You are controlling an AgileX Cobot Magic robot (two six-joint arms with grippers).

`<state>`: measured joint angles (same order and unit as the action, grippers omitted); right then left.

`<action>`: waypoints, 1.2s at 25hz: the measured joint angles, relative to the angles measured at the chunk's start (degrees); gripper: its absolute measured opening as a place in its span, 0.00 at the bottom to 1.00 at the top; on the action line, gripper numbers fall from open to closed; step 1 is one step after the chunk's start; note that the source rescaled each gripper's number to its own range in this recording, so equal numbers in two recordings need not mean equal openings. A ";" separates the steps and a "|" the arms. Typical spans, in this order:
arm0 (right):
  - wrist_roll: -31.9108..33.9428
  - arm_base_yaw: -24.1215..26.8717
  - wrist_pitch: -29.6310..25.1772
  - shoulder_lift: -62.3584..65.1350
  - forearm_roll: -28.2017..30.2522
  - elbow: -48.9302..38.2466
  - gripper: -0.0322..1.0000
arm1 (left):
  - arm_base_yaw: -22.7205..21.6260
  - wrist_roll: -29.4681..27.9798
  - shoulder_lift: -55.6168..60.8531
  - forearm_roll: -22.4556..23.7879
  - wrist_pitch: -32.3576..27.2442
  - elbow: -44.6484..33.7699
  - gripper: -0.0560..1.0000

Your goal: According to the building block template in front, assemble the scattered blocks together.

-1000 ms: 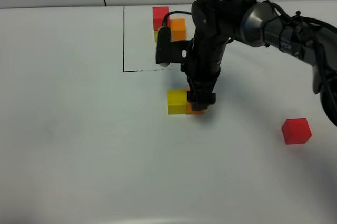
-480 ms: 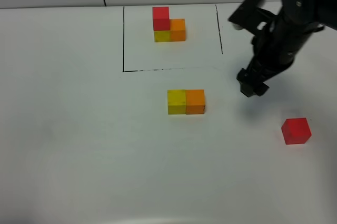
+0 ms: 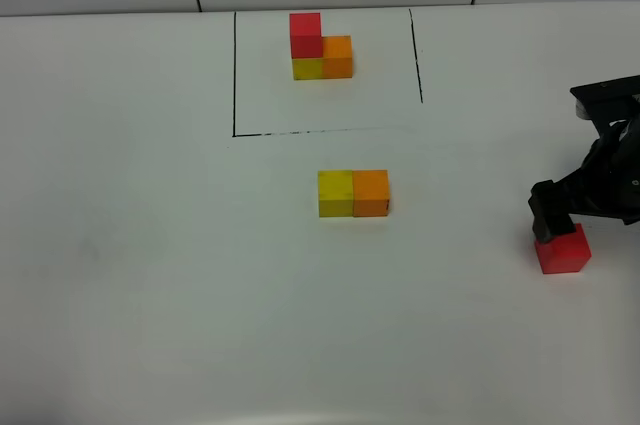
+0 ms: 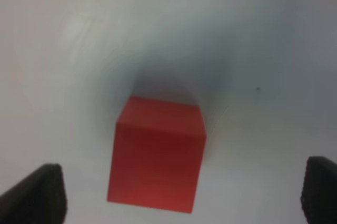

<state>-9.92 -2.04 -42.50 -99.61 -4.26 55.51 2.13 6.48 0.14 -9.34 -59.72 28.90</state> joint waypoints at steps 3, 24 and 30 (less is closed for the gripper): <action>0.00 0.28 1.43 -2.47 -0.86 -0.16 0.81 | 0.00 0.00 0.00 0.00 0.00 0.00 0.17; -15.93 -5.31 -4.29 -3.21 -1.03 4.46 0.05 | 0.00 0.00 0.00 0.00 0.00 0.00 0.17; -32.54 -18.66 -14.77 -5.08 1.90 19.55 0.05 | 0.00 0.00 0.00 0.00 0.00 0.00 0.17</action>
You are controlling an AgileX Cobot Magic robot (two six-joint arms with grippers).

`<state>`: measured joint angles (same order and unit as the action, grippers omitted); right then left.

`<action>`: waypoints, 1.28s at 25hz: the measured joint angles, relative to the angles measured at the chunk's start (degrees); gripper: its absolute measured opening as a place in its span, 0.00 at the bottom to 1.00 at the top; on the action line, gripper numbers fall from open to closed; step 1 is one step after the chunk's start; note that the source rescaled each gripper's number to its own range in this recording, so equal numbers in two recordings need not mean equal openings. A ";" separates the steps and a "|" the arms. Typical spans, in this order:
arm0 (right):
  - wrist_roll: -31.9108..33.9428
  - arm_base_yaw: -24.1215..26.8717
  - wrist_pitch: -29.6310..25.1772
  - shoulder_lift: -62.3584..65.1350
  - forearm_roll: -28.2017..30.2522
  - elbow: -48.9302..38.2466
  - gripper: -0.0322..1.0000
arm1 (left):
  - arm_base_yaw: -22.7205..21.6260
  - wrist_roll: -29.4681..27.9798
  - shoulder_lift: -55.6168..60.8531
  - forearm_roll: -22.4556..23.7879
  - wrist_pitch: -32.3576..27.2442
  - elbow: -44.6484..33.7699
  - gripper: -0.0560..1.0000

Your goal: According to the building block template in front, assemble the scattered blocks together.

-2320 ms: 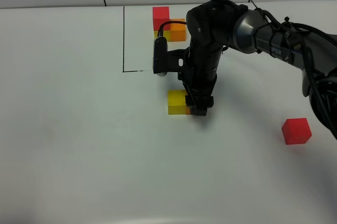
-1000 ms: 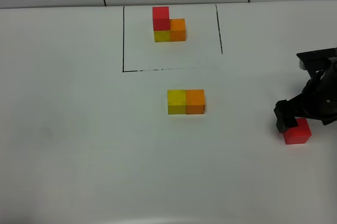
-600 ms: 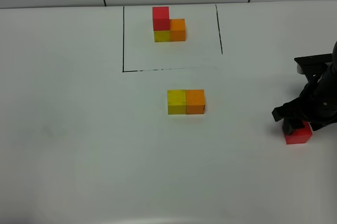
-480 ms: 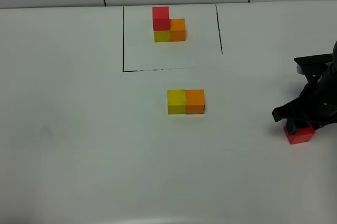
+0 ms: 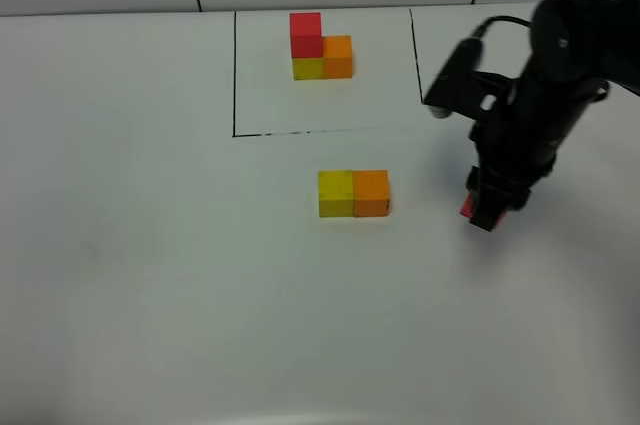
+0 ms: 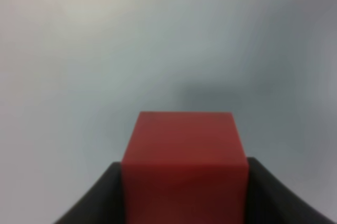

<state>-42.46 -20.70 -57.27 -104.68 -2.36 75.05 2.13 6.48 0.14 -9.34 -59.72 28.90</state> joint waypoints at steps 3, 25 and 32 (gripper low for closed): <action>-2.61 -6.38 -4.82 -3.85 3.40 8.82 0.05 | 0.00 0.00 0.00 0.00 0.00 0.00 0.17; -15.30 -15.17 -12.43 -25.59 1.93 37.00 0.04 | 0.00 0.00 0.00 0.00 0.00 0.00 0.17; -15.37 -12.78 -12.45 -25.59 1.95 37.05 0.04 | 0.00 0.00 0.00 0.00 0.00 0.00 0.17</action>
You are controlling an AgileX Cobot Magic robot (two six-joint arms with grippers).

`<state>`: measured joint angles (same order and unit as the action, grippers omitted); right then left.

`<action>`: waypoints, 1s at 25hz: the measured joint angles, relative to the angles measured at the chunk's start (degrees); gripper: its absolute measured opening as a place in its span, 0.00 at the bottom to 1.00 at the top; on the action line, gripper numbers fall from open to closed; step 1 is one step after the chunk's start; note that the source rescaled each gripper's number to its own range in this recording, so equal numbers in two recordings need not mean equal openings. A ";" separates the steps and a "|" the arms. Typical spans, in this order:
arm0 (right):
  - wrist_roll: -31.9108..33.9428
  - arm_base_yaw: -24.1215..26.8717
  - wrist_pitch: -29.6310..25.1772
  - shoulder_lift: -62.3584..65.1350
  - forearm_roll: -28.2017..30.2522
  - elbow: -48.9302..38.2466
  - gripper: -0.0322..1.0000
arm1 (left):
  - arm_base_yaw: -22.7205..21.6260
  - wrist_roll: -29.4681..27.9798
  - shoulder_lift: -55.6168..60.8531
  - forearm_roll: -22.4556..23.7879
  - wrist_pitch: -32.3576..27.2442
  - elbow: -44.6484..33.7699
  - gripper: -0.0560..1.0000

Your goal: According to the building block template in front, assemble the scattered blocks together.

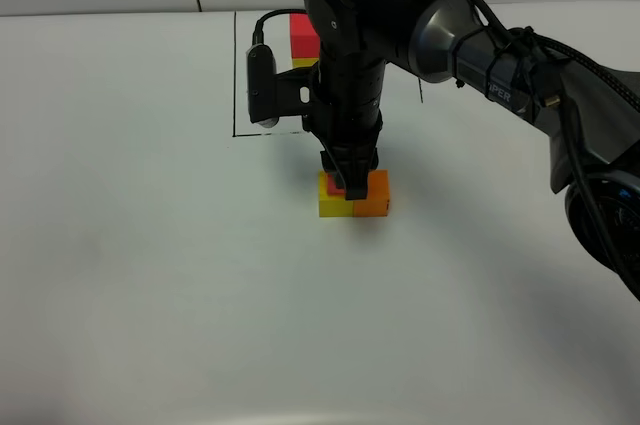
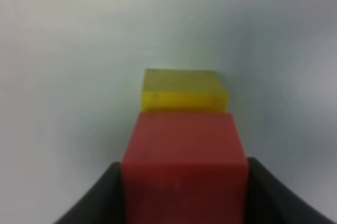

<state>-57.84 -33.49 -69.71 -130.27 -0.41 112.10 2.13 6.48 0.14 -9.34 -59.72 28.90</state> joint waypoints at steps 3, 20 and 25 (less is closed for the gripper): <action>0.00 0.07 0.00 0.00 -0.16 0.00 0.04 | 0.00 0.00 0.00 0.00 0.00 0.00 0.17; 0.06 0.02 0.01 -1.44 -3.01 0.40 0.04 | 0.00 0.00 0.00 0.00 0.00 0.00 0.17; 0.06 0.02 -0.05 -1.62 -3.05 0.70 0.04 | 0.00 0.00 0.00 0.00 0.00 0.00 0.17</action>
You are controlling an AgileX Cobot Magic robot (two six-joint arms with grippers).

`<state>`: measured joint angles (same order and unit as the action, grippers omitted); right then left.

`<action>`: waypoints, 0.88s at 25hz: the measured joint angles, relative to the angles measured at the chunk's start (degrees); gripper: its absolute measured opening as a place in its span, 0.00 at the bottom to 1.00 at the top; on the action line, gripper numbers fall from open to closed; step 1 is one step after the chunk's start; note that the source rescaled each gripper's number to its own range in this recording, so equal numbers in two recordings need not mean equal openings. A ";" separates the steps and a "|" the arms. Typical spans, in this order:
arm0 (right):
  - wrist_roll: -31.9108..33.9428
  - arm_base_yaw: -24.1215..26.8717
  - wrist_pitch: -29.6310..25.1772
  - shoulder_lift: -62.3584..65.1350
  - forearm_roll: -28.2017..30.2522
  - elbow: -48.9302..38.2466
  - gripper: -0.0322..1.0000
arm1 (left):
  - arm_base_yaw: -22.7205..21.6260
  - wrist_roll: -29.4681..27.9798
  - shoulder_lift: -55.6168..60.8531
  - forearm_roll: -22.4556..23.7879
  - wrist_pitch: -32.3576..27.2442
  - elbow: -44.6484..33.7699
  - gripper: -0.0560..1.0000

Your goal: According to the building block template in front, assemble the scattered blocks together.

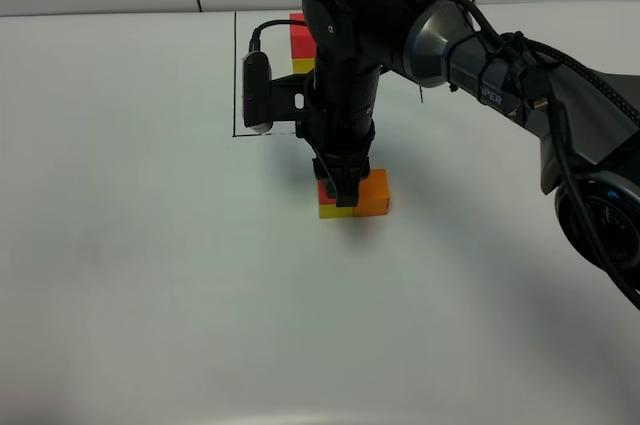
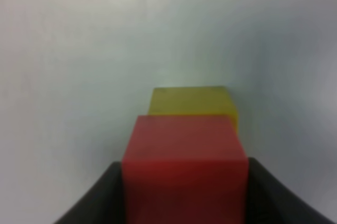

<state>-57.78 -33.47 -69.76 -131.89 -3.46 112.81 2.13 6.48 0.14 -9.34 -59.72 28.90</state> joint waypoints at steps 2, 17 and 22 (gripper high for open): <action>0.00 0.00 -0.23 -0.07 0.00 0.19 0.04 | 0.00 0.00 0.00 0.00 0.00 0.00 0.17; 0.50 0.05 -0.23 -0.27 -0.22 0.26 0.04 | 0.00 0.00 0.00 0.00 0.00 0.00 0.17; 1.73 0.05 -0.17 -0.31 -0.22 0.26 0.04 | 0.00 0.00 0.00 0.00 0.00 0.00 0.17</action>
<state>-56.05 -33.42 -69.93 -132.20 -3.68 113.06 2.13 6.48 0.14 -9.34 -59.72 28.90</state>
